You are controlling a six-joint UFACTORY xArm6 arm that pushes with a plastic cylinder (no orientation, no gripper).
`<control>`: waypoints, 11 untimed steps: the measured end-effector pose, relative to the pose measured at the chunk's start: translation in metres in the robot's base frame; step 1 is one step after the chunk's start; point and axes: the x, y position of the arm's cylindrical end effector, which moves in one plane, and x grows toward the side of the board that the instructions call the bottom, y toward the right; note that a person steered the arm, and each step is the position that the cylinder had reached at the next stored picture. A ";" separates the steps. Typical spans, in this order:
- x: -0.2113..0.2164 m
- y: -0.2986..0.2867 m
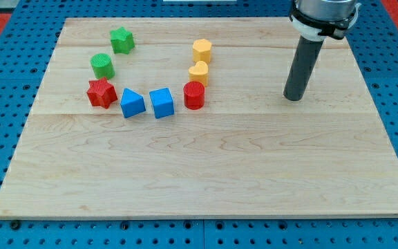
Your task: Move the red star
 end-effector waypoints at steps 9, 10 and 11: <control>0.039 -0.328; -0.006 -0.328; -0.007 -0.286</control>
